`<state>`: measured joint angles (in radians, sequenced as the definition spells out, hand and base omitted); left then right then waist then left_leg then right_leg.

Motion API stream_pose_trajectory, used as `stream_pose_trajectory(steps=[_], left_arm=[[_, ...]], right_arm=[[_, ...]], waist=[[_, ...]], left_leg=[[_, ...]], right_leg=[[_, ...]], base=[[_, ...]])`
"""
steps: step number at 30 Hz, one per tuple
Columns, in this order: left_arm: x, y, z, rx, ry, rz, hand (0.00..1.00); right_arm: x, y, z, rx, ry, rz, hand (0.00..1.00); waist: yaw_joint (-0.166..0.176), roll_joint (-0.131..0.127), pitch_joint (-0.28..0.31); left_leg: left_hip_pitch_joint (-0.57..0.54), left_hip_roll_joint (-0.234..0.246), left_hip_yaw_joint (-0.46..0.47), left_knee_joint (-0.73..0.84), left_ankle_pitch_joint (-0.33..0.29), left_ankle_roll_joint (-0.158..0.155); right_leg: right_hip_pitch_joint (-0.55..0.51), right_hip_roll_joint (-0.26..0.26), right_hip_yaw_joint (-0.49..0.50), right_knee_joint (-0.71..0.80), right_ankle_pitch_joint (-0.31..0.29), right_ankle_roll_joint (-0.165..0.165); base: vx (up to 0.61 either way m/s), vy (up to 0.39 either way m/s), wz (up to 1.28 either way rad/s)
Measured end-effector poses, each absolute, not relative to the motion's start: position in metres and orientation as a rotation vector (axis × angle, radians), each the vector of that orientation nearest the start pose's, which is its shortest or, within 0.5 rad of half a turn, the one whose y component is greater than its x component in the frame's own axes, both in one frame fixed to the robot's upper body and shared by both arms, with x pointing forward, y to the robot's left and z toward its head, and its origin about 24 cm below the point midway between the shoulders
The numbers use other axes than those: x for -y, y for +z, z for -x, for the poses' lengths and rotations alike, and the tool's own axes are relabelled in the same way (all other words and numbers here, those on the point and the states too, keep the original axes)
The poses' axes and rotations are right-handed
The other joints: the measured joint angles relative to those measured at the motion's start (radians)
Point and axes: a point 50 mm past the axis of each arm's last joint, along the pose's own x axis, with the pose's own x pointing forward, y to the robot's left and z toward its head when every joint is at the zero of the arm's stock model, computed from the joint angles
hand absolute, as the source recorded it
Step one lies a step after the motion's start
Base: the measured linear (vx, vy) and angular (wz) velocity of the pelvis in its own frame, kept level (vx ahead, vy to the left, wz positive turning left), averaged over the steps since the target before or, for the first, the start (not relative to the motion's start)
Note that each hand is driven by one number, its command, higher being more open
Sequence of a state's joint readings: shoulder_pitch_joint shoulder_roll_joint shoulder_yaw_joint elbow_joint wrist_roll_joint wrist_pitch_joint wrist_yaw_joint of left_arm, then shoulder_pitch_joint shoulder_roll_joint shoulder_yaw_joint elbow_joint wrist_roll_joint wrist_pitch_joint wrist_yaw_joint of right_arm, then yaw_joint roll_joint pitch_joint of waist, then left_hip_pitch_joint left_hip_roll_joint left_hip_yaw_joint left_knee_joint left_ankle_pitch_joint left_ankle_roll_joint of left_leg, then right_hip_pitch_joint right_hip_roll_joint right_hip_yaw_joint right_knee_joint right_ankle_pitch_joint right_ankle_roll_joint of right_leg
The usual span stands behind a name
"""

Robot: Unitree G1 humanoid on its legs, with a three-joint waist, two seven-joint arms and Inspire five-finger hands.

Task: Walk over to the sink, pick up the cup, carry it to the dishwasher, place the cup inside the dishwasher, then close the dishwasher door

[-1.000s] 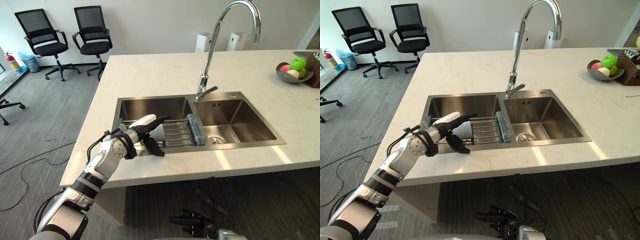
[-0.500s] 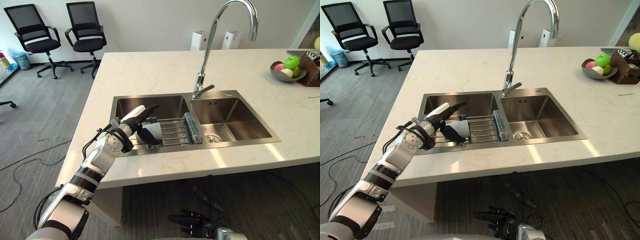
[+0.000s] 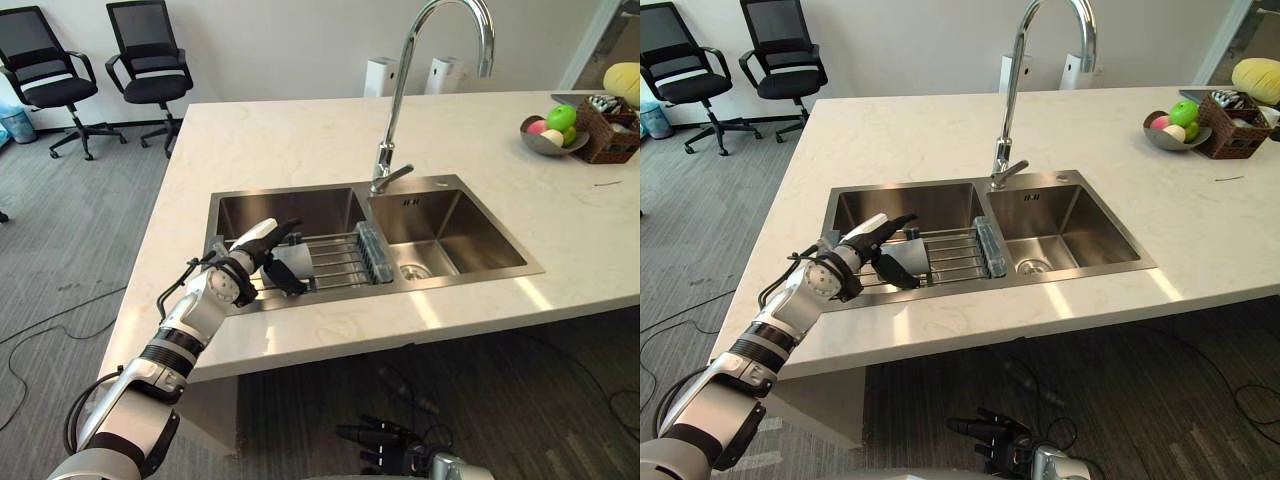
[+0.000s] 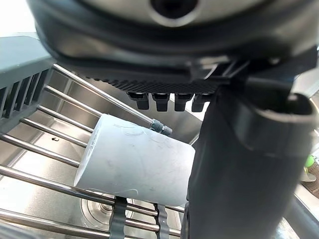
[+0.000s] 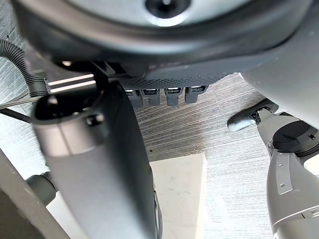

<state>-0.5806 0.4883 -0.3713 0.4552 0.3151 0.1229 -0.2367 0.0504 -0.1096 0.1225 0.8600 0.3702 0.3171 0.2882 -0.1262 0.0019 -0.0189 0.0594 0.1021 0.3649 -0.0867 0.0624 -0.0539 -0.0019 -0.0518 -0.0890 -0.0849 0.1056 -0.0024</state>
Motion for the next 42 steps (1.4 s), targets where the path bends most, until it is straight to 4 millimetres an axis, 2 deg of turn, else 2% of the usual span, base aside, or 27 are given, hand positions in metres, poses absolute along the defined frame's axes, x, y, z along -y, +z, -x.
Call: stream_pose_trajectory(steps=[10,26,42], left_arm=[[-0.183,0.077,-0.355,-0.193,-0.362,-1.022,1.0],[-0.184,0.071,-0.356,-0.209,-0.398,-1.133,1.0],[-0.191,0.068,-0.358,-0.322,-0.439,-1.17,1.0]], right_arm=[[0.149,-0.149,-0.121,-1.174,0.17,-0.398,1.0],[0.151,-0.148,-0.123,-1.162,0.164,-0.425,1.0],[0.155,-0.147,-0.126,-1.163,0.175,-0.43,1.0]], waist=[[-0.018,-0.002,0.007],[-0.027,0.003,0.015],[-0.033,0.023,0.025]], left_leg=[[0.001,0.0,0.003,0.0,0.0,0.0],[0.007,0.002,0.021,0.0,-0.003,-0.003],[0.013,0.0,0.032,0.0,-0.007,0.0]], right_leg=[[-0.001,0.0,0.003,-0.001,0.001,0.001],[-0.003,0.002,0.021,-0.004,0.003,0.002],[-0.002,0.002,0.027,-0.005,0.004,0.003]], base=[[0.0,0.0,0.0],[0.0,-0.001,-0.02],[-0.01,0.0,-0.02]])
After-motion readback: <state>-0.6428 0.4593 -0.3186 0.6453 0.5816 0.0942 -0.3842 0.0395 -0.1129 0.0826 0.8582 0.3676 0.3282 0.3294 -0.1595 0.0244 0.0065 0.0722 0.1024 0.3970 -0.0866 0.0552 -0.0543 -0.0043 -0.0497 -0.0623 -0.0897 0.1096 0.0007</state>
